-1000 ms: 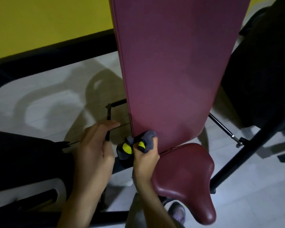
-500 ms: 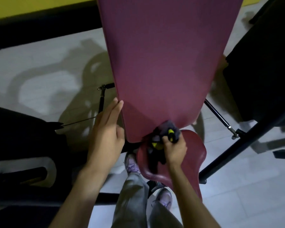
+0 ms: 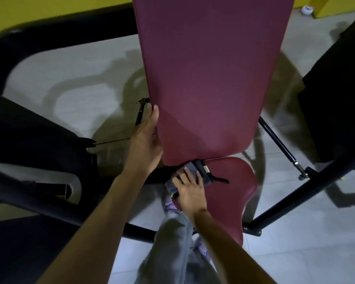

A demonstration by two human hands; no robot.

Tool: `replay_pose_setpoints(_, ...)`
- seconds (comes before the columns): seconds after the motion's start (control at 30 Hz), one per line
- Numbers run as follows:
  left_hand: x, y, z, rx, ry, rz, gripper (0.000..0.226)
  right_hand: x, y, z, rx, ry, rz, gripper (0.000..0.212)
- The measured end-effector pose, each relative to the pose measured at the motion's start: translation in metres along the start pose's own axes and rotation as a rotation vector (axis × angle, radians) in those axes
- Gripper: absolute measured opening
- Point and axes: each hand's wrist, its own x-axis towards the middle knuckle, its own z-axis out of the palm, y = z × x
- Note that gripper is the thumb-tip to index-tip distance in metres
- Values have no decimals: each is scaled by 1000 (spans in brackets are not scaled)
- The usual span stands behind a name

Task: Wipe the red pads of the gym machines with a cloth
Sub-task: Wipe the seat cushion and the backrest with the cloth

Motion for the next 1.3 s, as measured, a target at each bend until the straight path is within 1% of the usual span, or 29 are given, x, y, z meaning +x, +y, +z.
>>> replay_pose_setpoints(0.07,2,0,-7,-40,-20,5,77,-9,7,-1,-31,-39,-107,64)
replay_pose_setpoints(0.1,2,2,-10,-32,-36,7,77,-18,15,-2,-48,-63,-182,65)
replay_pose_setpoints(0.17,2,5,-13,-17,-46,9,78,-43,34,-9,-52,-91,-305,61)
replay_pose_setpoints(0.27,0,6,-8,-82,-36,-13,79,-88,60,-20,-103,-131,-400,58)
replay_pose_setpoints(0.37,-2,-1,-1,-214,-39,-31,82,-122,68,-23,-197,-209,-397,62)
replay_pose_setpoints(0.47,-4,-2,-3,-259,-2,-44,78,-104,54,-16,-261,-210,-315,66)
replay_pose_setpoints(0.53,-12,5,-6,-256,43,-61,72,-75,30,-8,-237,-161,-327,57)
replay_pose_setpoints(0.63,-40,1,-2,-217,60,-137,71,-39,-8,8,-180,-52,-407,31)
replay_pose_setpoints(0.7,-65,-16,5,-159,13,-186,77,-30,-17,15,-213,-60,-436,27)
replay_pose_setpoints(0.8,-97,-46,16,-49,-81,-146,79,-38,-4,10,-293,-97,-463,30)
replay_pose_setpoints(0.9,-124,-61,23,10,-177,-136,78,-79,23,-6,-303,-140,-400,25)
replay_pose_setpoints(0.93,-131,-62,24,16,-202,-137,78,-97,33,-11,-304,-149,-373,29)
replay_pose_setpoints(1.03,-148,-61,32,42,-285,-134,74,-151,56,-29,-280,-156,-284,48)
replay_pose_setpoints(1.13,-159,-55,45,78,-375,-86,70,-197,73,-45,-139,-54,-118,57)
replay_pose_setpoints(1.2,-165,-52,58,119,-424,-49,66,-216,82,-53,26,49,7,53)
replay_pose_setpoints(1.27,-173,-45,72,152,-469,-42,61,-219,92,-56,178,141,138,53)
replay_pose_setpoints(1.3,-177,-40,80,162,-485,-35,59,-213,98,-55,237,200,200,58)
